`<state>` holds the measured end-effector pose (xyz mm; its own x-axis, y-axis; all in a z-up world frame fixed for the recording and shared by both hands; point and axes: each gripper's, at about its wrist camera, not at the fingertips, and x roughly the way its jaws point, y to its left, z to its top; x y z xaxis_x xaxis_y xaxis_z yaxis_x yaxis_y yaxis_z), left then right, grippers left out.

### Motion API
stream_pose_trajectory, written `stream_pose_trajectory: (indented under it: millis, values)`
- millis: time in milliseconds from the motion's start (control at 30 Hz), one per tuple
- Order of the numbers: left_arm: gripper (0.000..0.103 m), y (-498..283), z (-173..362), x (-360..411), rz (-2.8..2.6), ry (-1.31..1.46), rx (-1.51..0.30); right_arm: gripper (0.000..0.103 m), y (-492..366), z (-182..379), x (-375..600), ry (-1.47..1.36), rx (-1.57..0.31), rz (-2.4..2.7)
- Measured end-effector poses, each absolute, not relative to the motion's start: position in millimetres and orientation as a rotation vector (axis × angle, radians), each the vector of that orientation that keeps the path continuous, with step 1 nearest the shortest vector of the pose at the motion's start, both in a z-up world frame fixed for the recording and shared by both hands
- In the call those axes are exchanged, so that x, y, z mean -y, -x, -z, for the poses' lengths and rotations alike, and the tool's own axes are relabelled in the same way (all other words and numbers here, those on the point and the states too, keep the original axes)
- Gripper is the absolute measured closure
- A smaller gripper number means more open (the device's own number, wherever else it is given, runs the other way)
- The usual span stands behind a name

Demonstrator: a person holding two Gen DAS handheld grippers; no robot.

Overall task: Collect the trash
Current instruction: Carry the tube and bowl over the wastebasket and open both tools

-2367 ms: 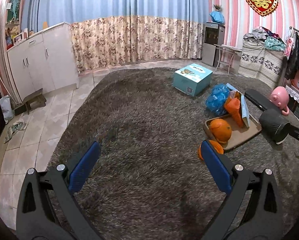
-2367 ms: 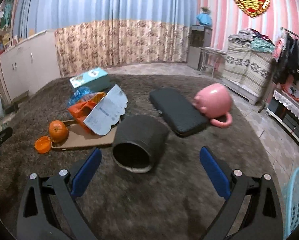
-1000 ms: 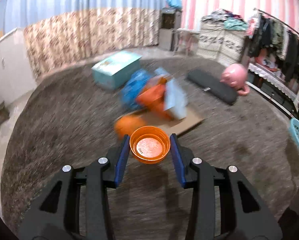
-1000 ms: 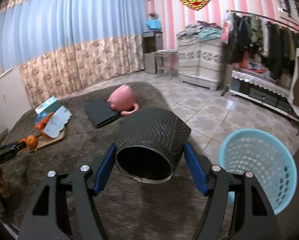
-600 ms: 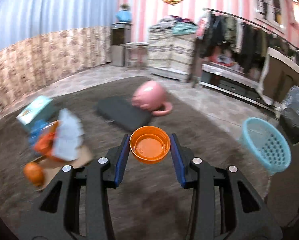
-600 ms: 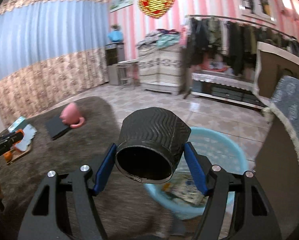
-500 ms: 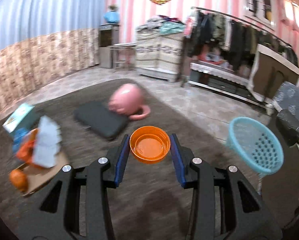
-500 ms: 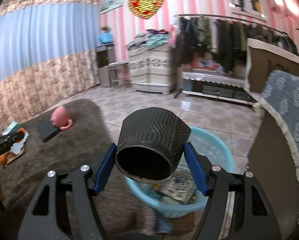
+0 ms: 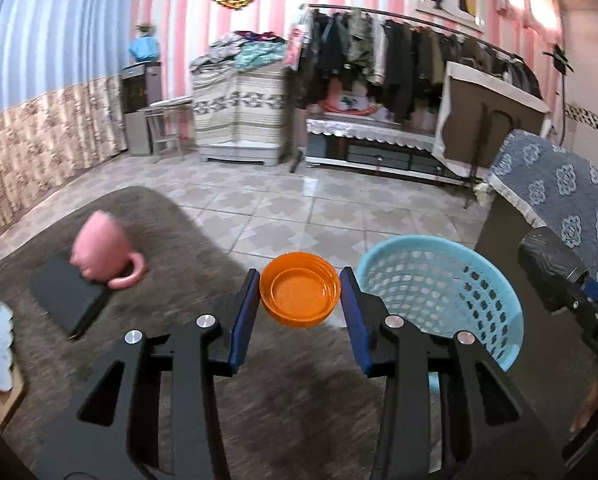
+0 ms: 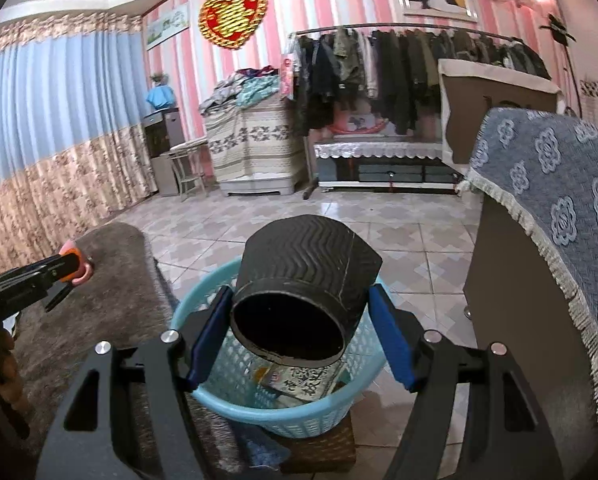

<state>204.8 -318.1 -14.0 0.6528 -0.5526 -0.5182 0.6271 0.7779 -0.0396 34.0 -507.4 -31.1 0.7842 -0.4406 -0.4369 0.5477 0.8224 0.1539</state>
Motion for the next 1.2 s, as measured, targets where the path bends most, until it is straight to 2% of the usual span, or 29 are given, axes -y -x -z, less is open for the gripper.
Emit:
stream_pose_trajectory:
  millis: [333, 567, 600, 667, 800, 967, 1067, 1200]
  values:
    - [0.063, -192.9, 45.3, 415.3, 0.828, -0.231, -0.563, 0.035, -24.3, 53.9, 539.7, -0.322, -0.415, 0.6]
    - [0.063, -207.9, 68.6, 452.7, 0.835, -0.267, -0.596, 0.035, -17.5, 62.6, 554.8, -0.346, -0.43, 0.619]
    - [0.06, -210.0, 69.6, 454.7, 0.83, -0.27, -0.599, 0.035, -18.5, 63.1, 555.0, -0.347, -0.431, 0.616]
    - [0.042, -216.1, 71.6, 452.9, 0.806, -0.263, -0.609, 0.035, -20.4, 64.4, 552.8, -0.344, -0.434, 0.609]
    - [0.032, -223.4, 62.6, 436.8, 0.757, -0.251, -0.582, 0.035, -28.7, 63.9, 546.5, -0.336, -0.443, 0.589]
    - [0.011, -218.4, 44.5, 407.2, 0.668, -0.249, -0.497, 0.035, -48.9, 63.0, 539.3, -0.331, -0.456, 0.54]
    - [0.006, -215.8, 37.4, 384.5, 0.621, -0.251, -0.465, 0.035, -66.8, 62.7, 533.6, -0.321, -0.47, 0.506]
    - [0.006, -216.3, 33.2, 352.2, 0.577, -0.242, -0.465, 0.034, -86.8, 64.9, 528.1, -0.311, -0.486, 0.481]
